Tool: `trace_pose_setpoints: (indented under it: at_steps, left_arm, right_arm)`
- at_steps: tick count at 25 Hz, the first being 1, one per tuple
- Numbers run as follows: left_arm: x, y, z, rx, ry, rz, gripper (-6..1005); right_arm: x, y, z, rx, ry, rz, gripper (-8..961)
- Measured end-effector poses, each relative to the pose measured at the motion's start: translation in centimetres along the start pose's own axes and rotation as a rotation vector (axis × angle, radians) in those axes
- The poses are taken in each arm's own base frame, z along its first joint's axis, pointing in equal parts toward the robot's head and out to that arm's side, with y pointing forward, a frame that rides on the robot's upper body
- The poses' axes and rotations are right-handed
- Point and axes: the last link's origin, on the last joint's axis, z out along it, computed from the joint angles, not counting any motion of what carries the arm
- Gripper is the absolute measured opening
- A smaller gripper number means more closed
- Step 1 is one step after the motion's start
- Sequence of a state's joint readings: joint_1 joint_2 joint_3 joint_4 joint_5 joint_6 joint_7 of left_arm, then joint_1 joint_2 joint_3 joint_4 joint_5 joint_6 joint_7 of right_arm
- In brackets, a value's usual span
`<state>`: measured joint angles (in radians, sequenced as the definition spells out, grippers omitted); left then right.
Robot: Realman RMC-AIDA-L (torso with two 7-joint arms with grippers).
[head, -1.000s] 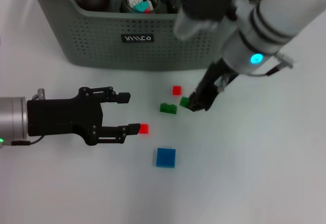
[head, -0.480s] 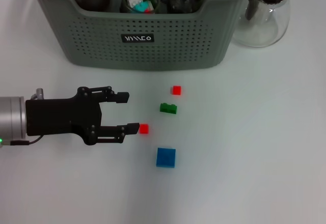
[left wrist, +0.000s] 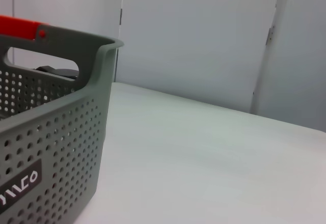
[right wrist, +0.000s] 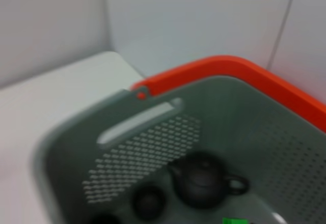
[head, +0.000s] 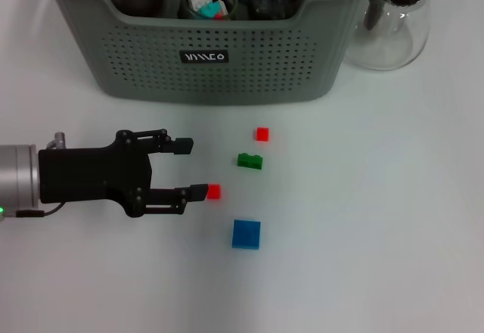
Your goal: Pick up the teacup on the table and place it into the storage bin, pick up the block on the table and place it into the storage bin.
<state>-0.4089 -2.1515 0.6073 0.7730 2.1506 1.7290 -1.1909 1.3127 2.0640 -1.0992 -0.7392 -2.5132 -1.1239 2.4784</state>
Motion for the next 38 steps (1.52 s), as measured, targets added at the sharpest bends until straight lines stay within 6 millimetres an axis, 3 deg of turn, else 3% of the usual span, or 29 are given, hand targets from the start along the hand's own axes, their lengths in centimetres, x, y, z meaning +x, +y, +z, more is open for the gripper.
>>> trace_pose_setpoints:
  at_steps: [5, 9, 25, 26, 31, 36, 38]
  left_arm:
    - [0.1, -0.1, 0.1, -0.003, 0.0, 0.002, 765]
    - [0.1, -0.1, 0.1, -0.003, 0.0, 0.003, 765]
    - [-0.1, 0.0, 0.1, 0.003, -0.002, -0.001, 765]
    - [-0.1, 0.0, 0.1, 0.002, -0.002, -0.001, 765]
    - [-0.1, 0.1, 0.1, 0.0, 0.0, -0.001, 765]
    - [0.0, 0.1, 0.1, -0.002, 0.0, -0.003, 765]
    - [0.0, 0.1, 0.0, -0.003, 0.0, -0.004, 765]
  right_arm:
    - [1.8, 0.2, 3.8, 0.098, 0.013, -0.062, 181]
    - [3.0, 0.4, 5.4, 0.145, 0.028, -0.109, 216]
    - [2.6, 0.9, 5.0, 0.14, 0.013, -0.159, 356]
    - [2.5, 1.0, 4.8, 0.139, 0.01, -0.16, 408]
    - [2.0, 1.2, 2.4, 0.106, -0.069, -0.152, 654]
    - [2.5, 2.8, -3.1, 0.015, -0.236, -0.149, 847]
    - [3.5, 3.7, -5.4, -0.031, -0.275, -0.168, 871]
